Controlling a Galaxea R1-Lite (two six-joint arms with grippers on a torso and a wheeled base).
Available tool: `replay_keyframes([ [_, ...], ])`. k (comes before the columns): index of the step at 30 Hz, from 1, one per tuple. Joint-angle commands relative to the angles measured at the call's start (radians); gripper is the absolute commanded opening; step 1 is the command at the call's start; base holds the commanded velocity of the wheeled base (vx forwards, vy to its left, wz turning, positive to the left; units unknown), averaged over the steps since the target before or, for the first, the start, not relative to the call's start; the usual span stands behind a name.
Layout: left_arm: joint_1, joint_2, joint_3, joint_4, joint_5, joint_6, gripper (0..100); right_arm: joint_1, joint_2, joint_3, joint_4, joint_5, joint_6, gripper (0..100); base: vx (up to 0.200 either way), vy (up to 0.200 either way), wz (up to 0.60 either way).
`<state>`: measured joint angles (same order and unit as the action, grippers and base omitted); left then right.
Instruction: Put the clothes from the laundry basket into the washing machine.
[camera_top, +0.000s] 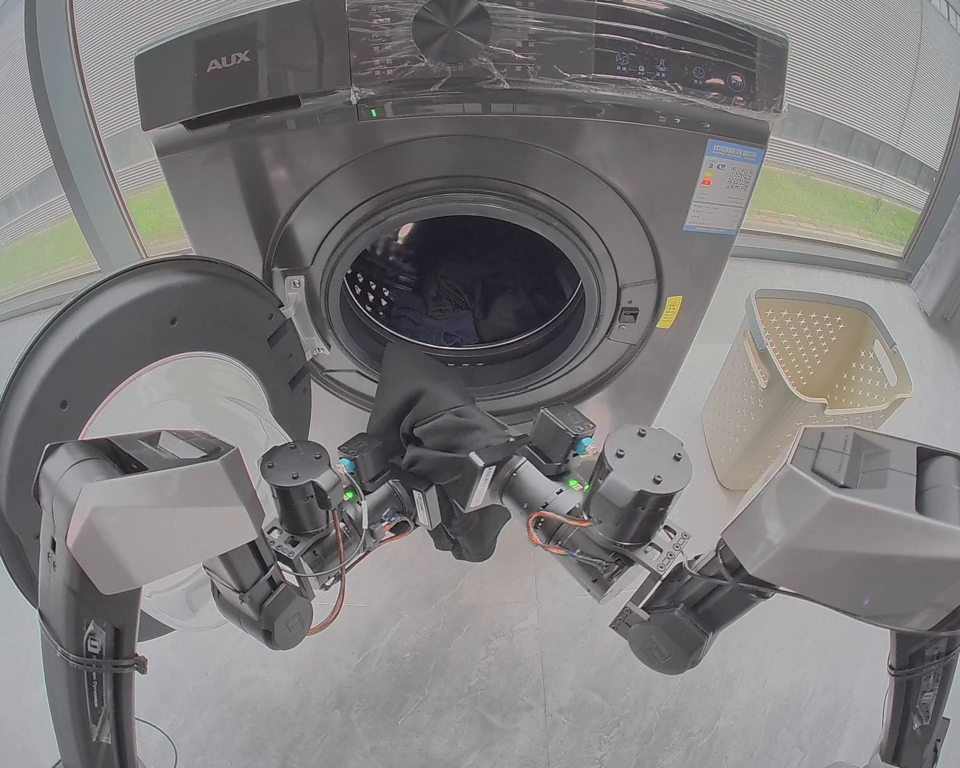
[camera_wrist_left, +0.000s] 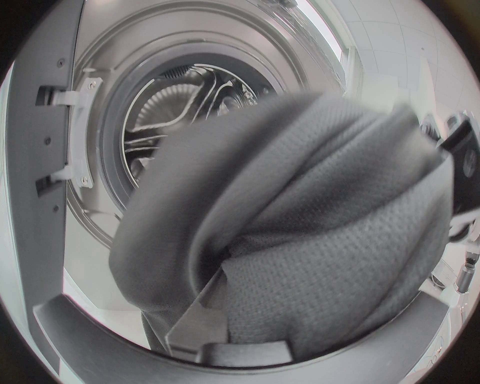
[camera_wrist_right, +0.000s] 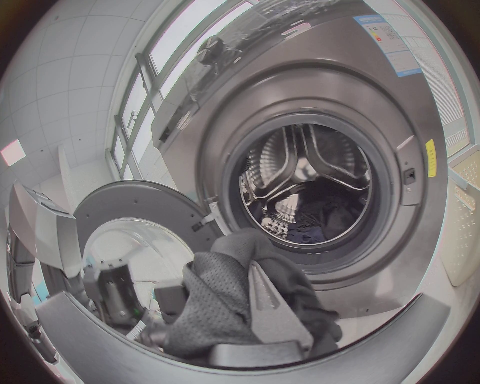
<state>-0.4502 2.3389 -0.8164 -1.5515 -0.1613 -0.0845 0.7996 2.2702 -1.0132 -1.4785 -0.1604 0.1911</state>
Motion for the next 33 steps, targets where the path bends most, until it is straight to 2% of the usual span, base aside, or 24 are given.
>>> replay_keyframes([
  [1,0.025,-0.056,-0.004,-0.012,0.002,-0.008,0,-0.054,-0.021,0.054,0.006,-0.004,0.008,0,0.0,0.0,0.0],
  [8,0.021,-0.13,0.017,-0.01,0.003,-0.012,0,-0.089,-0.006,0.09,0.009,-0.004,0.007,0,0.0,0.0,0.0],
  [12,0.016,-0.171,0.049,-0.01,0.002,-0.024,0,-0.086,0.011,0.076,0.01,-0.002,0.007,0,0.0,0.0,0.0],
  [17,0.015,-0.213,0.106,-0.012,0.002,-0.026,0,-0.066,-0.012,0.064,0.007,0.005,0.005,0,0.0,0.0,0.0],
  [18,0.015,-0.216,0.112,-0.012,0.002,-0.026,0,-0.065,-0.023,0.065,0.009,0.009,0.007,100,0.0,0.0,0.0],
  [20,0.015,-0.225,0.126,-0.012,0.002,-0.026,0,-0.057,-0.041,0.068,0.009,0.015,0.01,100,0.0,0.0,0.0],
  [22,0.013,-0.294,0.217,-0.012,0.002,-0.028,0,-0.045,-0.121,0.137,0.009,0.039,0.001,100,0.0,0.0,0.0],
  [25,0.01,-0.379,0.301,-0.01,0.0,-0.031,0,0.0,-0.247,0.34,0.009,0.101,-0.033,100,0.0,0.0,0.0],
  [27,0.008,-0.426,0.344,-0.01,0.0,-0.047,0,0.018,-0.299,0.482,0.006,0.151,-0.061,100,0.0,0.0,0.0],
  [28,0.008,-0.454,0.368,-0.009,0.0,-0.067,0,0.026,-0.314,0.559,-0.006,0.176,-0.071,100,0.0,0.0,0.0],
  [31,-0.007,-0.472,0.382,-0.009,0.005,-0.084,0,0.03,-0.322,0.668,-0.019,0.194,-0.076,100,0.0,0.0,0.0],
  [33,-0.012,-0.475,0.391,-0.009,0.008,-0.089,0,0.029,-0.324,0.694,-0.034,0.194,-0.067,100,0.0,0.0,0.0],
])
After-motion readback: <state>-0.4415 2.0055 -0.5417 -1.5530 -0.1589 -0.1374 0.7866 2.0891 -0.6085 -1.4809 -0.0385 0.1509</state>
